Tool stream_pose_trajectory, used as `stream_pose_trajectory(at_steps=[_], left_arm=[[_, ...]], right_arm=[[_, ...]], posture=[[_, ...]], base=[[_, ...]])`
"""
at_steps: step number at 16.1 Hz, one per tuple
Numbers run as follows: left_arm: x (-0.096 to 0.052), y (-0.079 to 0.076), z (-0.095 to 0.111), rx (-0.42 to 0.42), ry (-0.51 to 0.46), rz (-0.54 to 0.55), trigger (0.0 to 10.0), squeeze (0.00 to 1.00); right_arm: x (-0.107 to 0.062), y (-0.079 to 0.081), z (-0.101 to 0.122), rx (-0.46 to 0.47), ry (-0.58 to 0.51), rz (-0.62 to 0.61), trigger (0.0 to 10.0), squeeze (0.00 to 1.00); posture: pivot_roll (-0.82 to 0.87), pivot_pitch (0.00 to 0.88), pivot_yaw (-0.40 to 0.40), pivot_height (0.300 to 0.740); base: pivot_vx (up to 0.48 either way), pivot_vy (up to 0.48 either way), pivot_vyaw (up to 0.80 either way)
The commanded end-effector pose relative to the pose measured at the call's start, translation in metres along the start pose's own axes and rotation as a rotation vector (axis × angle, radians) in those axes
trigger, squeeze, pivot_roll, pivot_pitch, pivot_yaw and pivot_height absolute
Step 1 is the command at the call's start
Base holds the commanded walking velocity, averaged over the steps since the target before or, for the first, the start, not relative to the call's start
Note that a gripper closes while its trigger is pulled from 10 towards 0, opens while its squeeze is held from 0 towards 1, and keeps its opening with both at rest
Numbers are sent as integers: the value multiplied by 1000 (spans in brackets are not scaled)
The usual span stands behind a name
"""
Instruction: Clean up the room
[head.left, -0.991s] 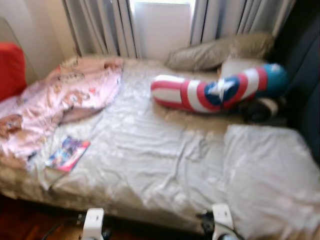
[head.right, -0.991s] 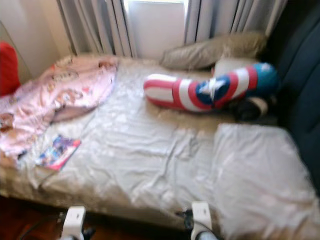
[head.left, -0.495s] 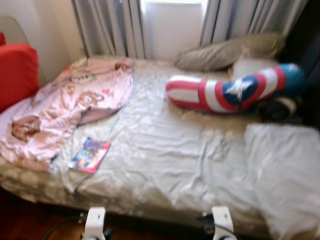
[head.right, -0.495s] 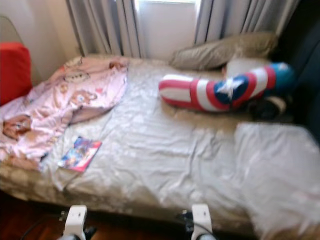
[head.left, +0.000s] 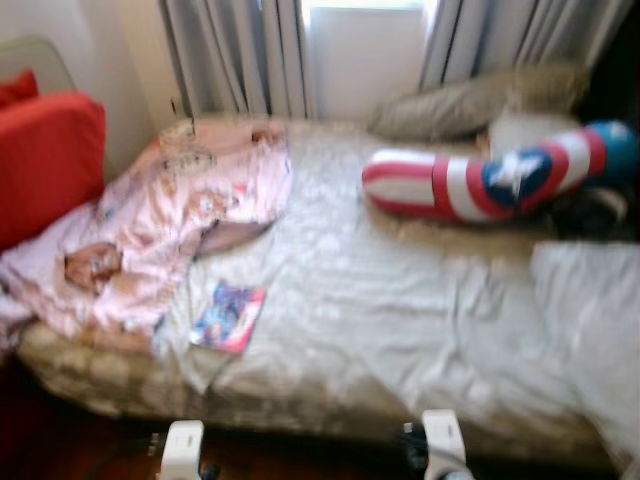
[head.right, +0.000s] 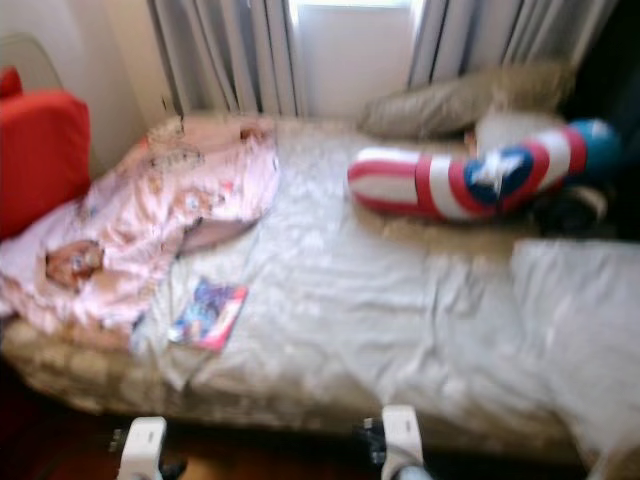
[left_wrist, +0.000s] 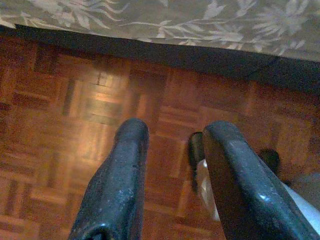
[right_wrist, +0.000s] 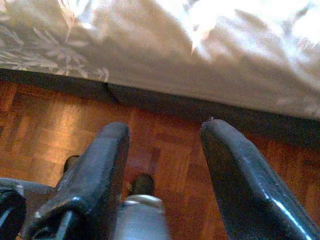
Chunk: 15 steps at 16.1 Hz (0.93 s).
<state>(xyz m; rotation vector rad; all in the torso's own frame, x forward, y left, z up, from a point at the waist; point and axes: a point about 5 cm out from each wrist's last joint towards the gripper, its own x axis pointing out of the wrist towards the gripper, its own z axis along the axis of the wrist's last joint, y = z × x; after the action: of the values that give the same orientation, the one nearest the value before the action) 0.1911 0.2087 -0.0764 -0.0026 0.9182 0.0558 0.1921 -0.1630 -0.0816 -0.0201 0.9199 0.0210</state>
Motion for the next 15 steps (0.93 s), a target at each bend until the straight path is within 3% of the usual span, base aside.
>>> stream_pose_trajectory(at_steps=[1, 5, 11, 15], left_arm=[[1, -8, 0, 10, 2, -19, 10000, 0], [1, -13, -1, 14, 3, -24, 10000, 0], [-1, 5, -1, 12, 0, -4, 10000, 0], [0, -2, 2, 9, -5, -8, 10000, 0]], right_arm=[[-1, -4, -7, 5, 24, -12, 10000, 0], [-1, -3, -7, 13, 25, -17, 10000, 0], [-1, -4, -7, 18, 25, -21, 10000, 0], [-1, -5, -7, 19, 24, -21, 10000, 0]], posture=[[28, 0, -9, 740], [31, 0, -6, 740], [30, 0, -7, 740], [34, 0, -8, 740]], base=[[0, 480, 0], [0, 480, 0], [0, 480, 0], [0, 427, 0]])
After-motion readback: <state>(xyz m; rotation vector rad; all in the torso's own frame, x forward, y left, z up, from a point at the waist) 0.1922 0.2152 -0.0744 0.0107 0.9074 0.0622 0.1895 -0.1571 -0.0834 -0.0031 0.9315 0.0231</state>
